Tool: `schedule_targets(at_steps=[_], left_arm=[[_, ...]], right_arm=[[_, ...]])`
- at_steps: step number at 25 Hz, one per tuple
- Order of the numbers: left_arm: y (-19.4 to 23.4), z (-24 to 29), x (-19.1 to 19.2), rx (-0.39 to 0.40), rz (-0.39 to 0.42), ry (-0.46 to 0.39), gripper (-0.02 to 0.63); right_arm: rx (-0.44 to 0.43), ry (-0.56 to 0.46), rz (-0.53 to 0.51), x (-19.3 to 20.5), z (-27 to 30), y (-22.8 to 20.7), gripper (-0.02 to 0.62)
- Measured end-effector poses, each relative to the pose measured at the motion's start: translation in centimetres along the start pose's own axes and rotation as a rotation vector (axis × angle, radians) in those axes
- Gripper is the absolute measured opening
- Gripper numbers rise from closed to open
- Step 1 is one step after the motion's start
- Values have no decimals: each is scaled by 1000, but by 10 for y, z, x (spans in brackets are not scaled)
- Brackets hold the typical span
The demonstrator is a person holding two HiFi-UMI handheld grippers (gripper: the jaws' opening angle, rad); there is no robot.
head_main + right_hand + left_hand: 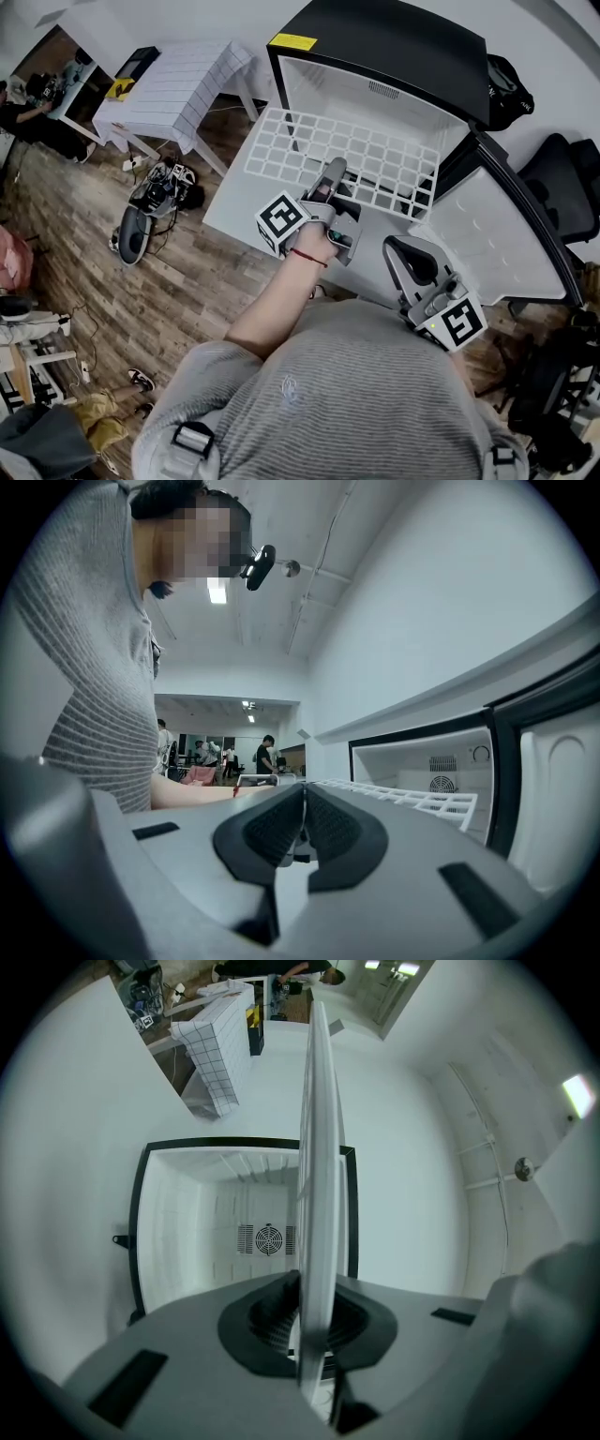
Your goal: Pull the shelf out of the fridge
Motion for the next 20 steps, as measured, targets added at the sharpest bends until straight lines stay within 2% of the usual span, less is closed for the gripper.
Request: schedule_targets(at_steps=[20], left_arm=[[0,-3,-1,-12,-5,-4,34]], right_arm=[[-38,10,-7,-4,5,0,12]])
Point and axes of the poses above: the fingertips, and each gripper's own axes: z forward along the fingers, y to its left, x out of its underside, the point moved 6 cm from there along -z, backward along the fingers, and after that the axes turned 10 degrees about -x, right-handed, at the moved point
